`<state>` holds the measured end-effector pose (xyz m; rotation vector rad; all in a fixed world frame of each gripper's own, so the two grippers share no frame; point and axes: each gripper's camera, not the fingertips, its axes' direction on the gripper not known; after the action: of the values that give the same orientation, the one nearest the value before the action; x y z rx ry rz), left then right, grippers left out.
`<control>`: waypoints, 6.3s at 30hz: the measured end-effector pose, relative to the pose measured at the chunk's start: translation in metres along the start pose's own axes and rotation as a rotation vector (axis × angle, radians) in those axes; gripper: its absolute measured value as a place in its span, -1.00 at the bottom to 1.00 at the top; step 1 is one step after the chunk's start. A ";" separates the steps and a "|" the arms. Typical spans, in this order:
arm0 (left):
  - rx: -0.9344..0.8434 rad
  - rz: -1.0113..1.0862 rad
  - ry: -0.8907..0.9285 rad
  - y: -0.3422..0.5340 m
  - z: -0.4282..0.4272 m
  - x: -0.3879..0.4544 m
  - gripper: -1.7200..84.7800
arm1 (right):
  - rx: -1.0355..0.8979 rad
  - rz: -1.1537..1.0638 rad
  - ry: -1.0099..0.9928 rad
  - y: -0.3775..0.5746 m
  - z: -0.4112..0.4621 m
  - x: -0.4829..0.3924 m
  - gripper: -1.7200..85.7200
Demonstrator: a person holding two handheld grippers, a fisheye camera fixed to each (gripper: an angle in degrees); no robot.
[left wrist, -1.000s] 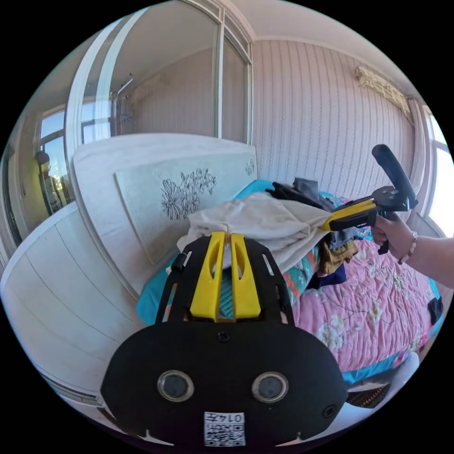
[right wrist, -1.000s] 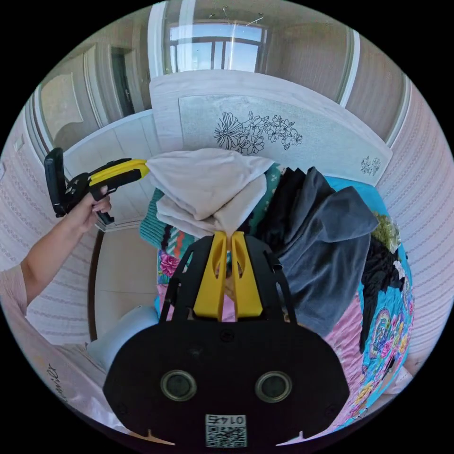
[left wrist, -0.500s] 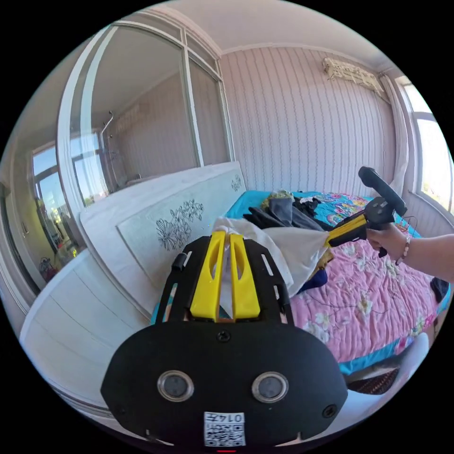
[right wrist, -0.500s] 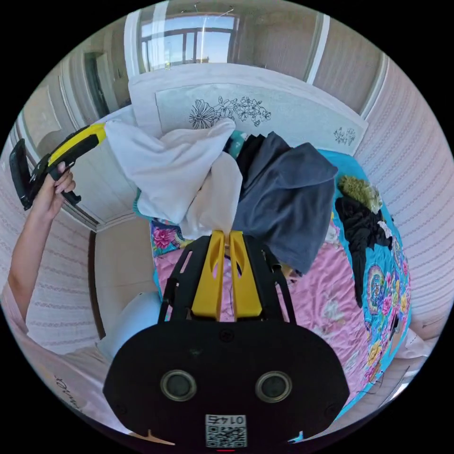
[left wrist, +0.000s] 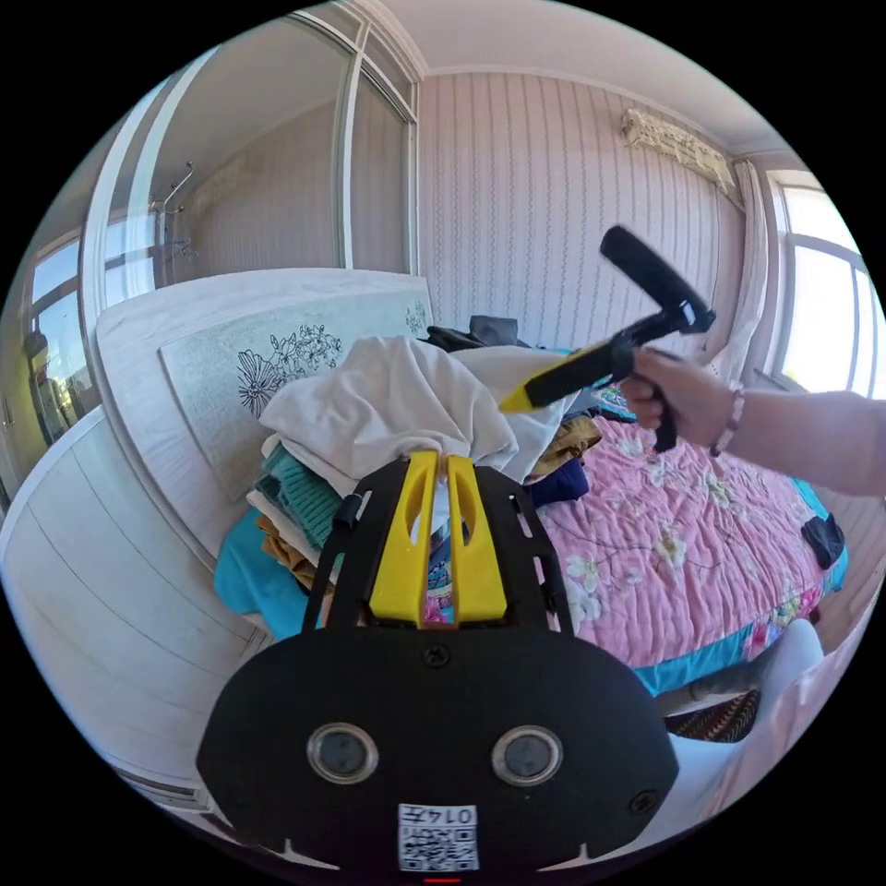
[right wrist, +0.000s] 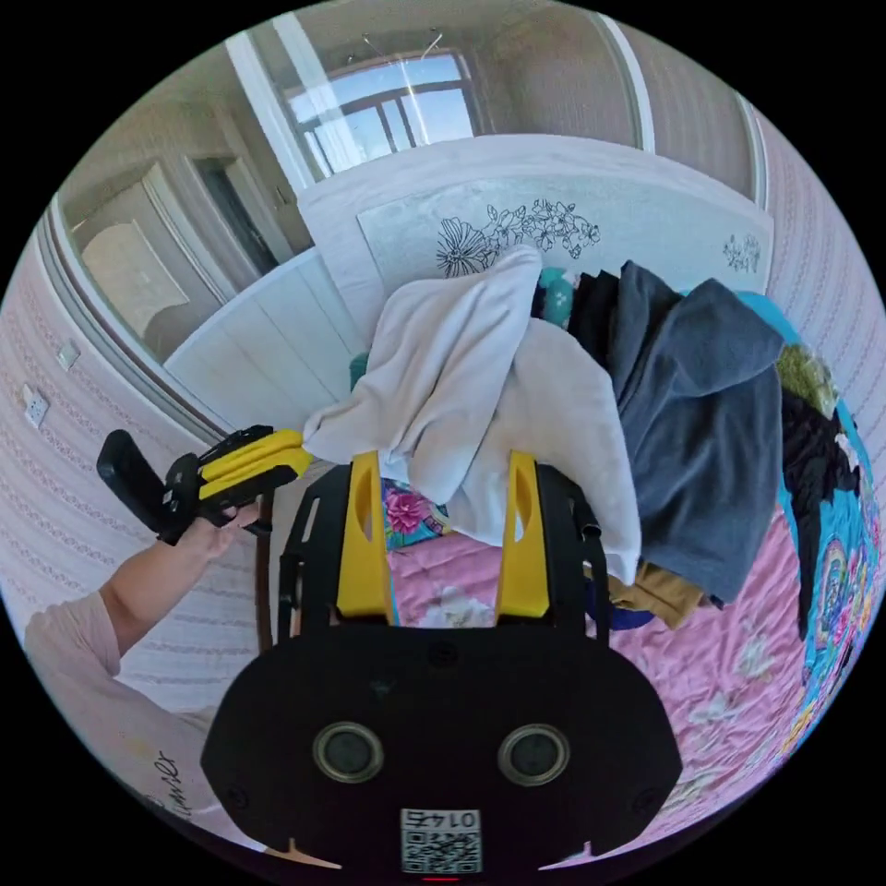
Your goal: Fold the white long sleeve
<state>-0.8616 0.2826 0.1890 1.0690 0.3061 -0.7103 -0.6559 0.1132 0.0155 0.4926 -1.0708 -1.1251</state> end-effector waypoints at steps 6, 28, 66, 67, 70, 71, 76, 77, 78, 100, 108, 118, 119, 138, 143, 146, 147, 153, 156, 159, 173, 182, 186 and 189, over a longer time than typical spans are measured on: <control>0.212 0.056 -0.029 -0.048 -0.048 0.014 -0.98 | 0.000 0.039 -0.025 -0.003 -0.049 0.014 -0.90; 0.471 0.343 0.479 -0.099 -0.119 0.283 -0.98 | 0.475 -0.026 0.147 0.311 -0.509 0.015 -0.97; -0.621 0.111 0.539 0.200 0.444 0.544 -0.77 | 0.230 0.893 0.227 0.617 -0.629 0.162 -0.80; -0.652 0.102 0.553 0.202 0.452 0.546 -0.78 | 0.234 0.884 0.219 0.617 -0.631 0.160 -0.80; -0.744 0.178 0.598 0.212 0.474 0.560 -0.91 | 0.176 0.866 0.230 0.621 -0.637 0.150 -0.81; -0.742 0.221 0.612 0.215 0.474 0.563 -0.96 | 0.154 0.867 0.236 0.627 -0.640 0.147 -0.82; -0.666 0.260 0.676 0.228 0.452 0.543 -0.98 | 0.167 0.932 0.174 0.668 -0.656 0.136 -0.89; -0.647 0.273 0.709 0.232 0.440 0.536 -0.98 | 0.186 0.945 0.162 0.677 -0.661 0.133 -0.91; -0.632 0.296 0.739 0.236 0.427 0.530 -0.98 | 0.204 0.950 0.158 0.684 -0.666 0.129 -0.92; -0.732 0.453 0.782 0.302 0.310 0.459 -0.98 | 0.069 0.981 0.307 0.583 -0.698 0.221 -0.71; -0.631 0.428 0.705 0.279 0.289 0.427 -0.98 | 0.127 0.917 0.232 0.602 -0.751 0.187 -0.94; -0.365 0.347 0.746 0.225 0.256 0.391 -0.98 | 0.617 0.876 0.302 0.753 -0.928 0.026 -0.95; -0.370 0.350 0.767 0.227 0.252 0.390 -0.98 | 0.628 0.905 0.318 0.778 -0.933 0.003 -0.95; -0.440 0.193 1.106 0.217 0.174 0.330 -0.98 | 0.601 1.277 0.202 0.950 -0.921 -0.172 -0.96; -0.526 0.113 0.825 0.216 0.238 0.348 -0.98 | 0.436 1.336 0.113 0.932 -0.885 -0.089 -0.96; -0.459 0.133 0.817 0.139 0.302 0.391 -0.98 | 0.580 1.197 0.149 0.862 -0.942 -0.014 -0.96; -0.371 0.151 0.803 0.079 0.314 0.406 -0.98 | 0.689 1.090 0.189 0.819 -0.994 0.004 -0.96; 0.277 -0.021 0.805 -0.190 0.221 0.392 -0.98 | 0.937 0.533 0.713 0.625 -1.227 -0.092 -0.96; 0.401 -0.008 0.716 -0.225 0.188 0.380 -0.98 | 0.991 0.413 0.803 0.606 -1.245 -0.135 -0.96; 0.384 0.026 0.717 -0.215 0.193 0.372 -0.98 | 1.014 0.364 0.747 0.627 -1.223 -0.144 -0.96; -0.539 0.236 0.528 0.164 0.384 0.345 -0.98 | 0.466 1.006 0.074 0.843 -0.834 -0.062 -0.96; -0.676 0.305 0.509 0.215 0.426 0.348 -0.98 | 0.243 1.064 0.099 0.844 -0.790 -0.050 -0.96; -0.759 0.321 0.491 0.223 0.445 0.352 -0.98 | 0.176 1.065 0.107 0.837 -0.781 -0.035 -0.96; -0.795 0.312 0.489 0.230 0.454 0.350 -0.97 | 0.145 1.059 0.110 0.833 -0.775 -0.027 -0.95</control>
<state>-0.4959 -0.1831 0.3663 0.4856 0.7494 -0.0033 0.4214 0.3308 0.3101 0.0456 -1.0953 -0.0864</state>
